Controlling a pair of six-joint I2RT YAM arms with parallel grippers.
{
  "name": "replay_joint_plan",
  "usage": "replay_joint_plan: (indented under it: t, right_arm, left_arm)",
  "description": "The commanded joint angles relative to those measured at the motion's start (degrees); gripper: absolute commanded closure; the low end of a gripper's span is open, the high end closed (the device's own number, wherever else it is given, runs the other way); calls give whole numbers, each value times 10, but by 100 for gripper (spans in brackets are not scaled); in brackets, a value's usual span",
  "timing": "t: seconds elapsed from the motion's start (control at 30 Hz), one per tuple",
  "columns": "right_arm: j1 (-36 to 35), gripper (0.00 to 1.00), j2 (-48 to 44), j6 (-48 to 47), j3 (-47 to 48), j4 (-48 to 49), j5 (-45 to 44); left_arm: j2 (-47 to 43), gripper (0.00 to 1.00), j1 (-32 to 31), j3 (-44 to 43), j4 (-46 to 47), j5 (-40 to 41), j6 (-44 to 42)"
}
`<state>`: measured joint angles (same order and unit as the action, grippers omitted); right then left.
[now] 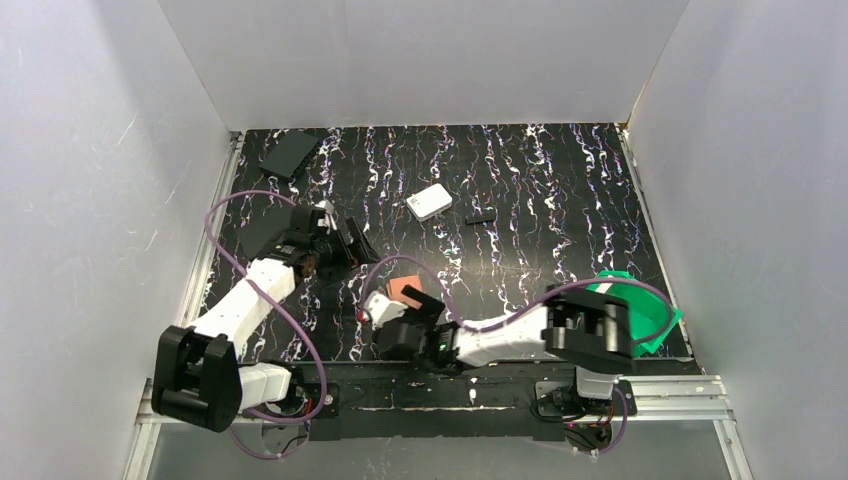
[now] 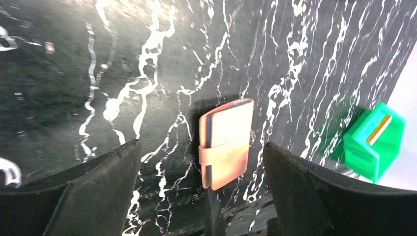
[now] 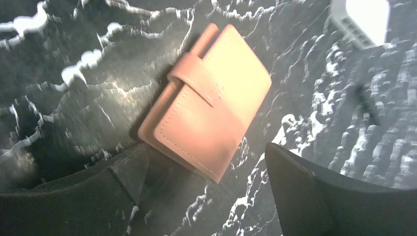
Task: Put the credit cards into the card holder
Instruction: Open the card holder at the center of the board.
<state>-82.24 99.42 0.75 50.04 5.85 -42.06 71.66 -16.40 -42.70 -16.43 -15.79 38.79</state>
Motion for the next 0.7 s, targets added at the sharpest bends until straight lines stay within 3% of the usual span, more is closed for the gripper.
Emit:
replay_joint_plan:
  t: [0.0, 0.07, 0.17, 0.3, 0.47, 0.53, 0.67]
  right_arm:
    - [-51, 4, 110, -36, 87, -8, -281]
    - [-61, 6, 153, -27, 115, -27, -350]
    - [-62, 18, 176, -22, 125, -23, -362]
    - [-58, 53, 177, -11, 130, -30, -366]
    - [-50, 82, 137, 3, 108, -22, -319]
    - [-48, 97, 110, -3, 92, -8, -285]
    - [-25, 99, 24, 26, 63, 2, -202]
  left_arm:
    - [-34, 7, 24, -13, -66, 40, -19]
    - [-40, 7, 26, -5, -61, 34, -17]
    - [-45, 8, 26, 8, -50, 29, -12]
    - [-42, 8, 27, 1, -52, 30, -15]
    - [-44, 8, 27, -10, -53, 27, -19]
    - [-47, 8, 27, -10, -50, 22, -19]
    - [-42, 8, 27, -7, -39, -1, -14]
